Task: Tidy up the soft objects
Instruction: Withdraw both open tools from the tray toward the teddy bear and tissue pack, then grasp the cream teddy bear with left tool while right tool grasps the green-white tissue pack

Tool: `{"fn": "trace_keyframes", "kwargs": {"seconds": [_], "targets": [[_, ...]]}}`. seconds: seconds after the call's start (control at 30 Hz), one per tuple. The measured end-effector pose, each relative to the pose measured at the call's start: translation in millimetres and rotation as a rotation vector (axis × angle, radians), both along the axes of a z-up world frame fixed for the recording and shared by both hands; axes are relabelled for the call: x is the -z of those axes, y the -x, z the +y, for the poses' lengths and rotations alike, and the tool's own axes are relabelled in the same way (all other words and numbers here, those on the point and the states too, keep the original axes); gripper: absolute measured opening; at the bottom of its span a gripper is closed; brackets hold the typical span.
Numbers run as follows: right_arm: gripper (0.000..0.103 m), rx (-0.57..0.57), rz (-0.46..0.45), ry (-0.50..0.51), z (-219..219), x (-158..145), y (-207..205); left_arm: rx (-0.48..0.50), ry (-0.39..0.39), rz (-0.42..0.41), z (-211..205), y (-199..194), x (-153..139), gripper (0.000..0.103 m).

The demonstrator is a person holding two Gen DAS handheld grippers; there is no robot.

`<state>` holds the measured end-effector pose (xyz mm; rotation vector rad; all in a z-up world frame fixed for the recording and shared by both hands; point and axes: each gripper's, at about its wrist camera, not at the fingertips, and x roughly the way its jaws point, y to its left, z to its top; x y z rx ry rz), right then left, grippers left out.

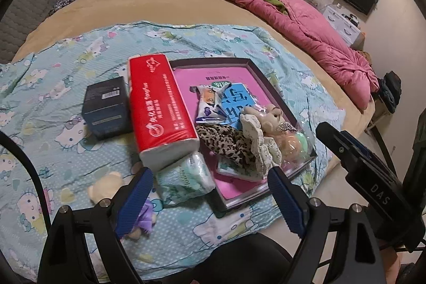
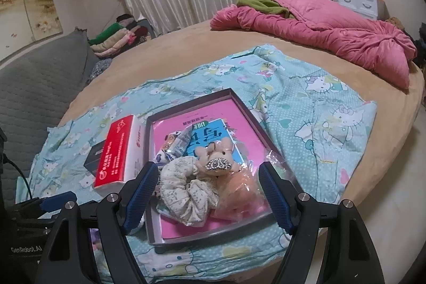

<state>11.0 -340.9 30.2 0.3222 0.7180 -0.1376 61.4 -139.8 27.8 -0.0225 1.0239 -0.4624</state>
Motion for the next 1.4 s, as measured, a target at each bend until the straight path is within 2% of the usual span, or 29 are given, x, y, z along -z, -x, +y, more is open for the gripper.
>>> {"fn": "trace_keyframes", "kwargs": {"seconds": [0.5, 0.8, 0.97, 1.13, 1.4], "targets": [[0.079, -0.085, -0.050, 0.039, 33, -33, 9, -0.042, 0.007, -0.036, 34, 13, -22, 0.088], [0.079, -0.164, -0.071, 0.053, 58, -45, 13, -0.149, 0.007, -0.029, 86, 10, -27, 0.088], [0.079, -0.234, -0.030, 0.077, 83, -35, 9, -0.194, -0.006, 0.015, 110, 5, -7, 0.088], [0.079, -0.306, 0.030, 0.094, 110, -14, 3, -0.209, -0.017, 0.080, 121, 0, 26, 0.088], [0.079, -0.363, 0.133, 0.140, 133, 29, -9, -0.235, 0.025, 0.222, 119, -15, 83, 0.088]]}}
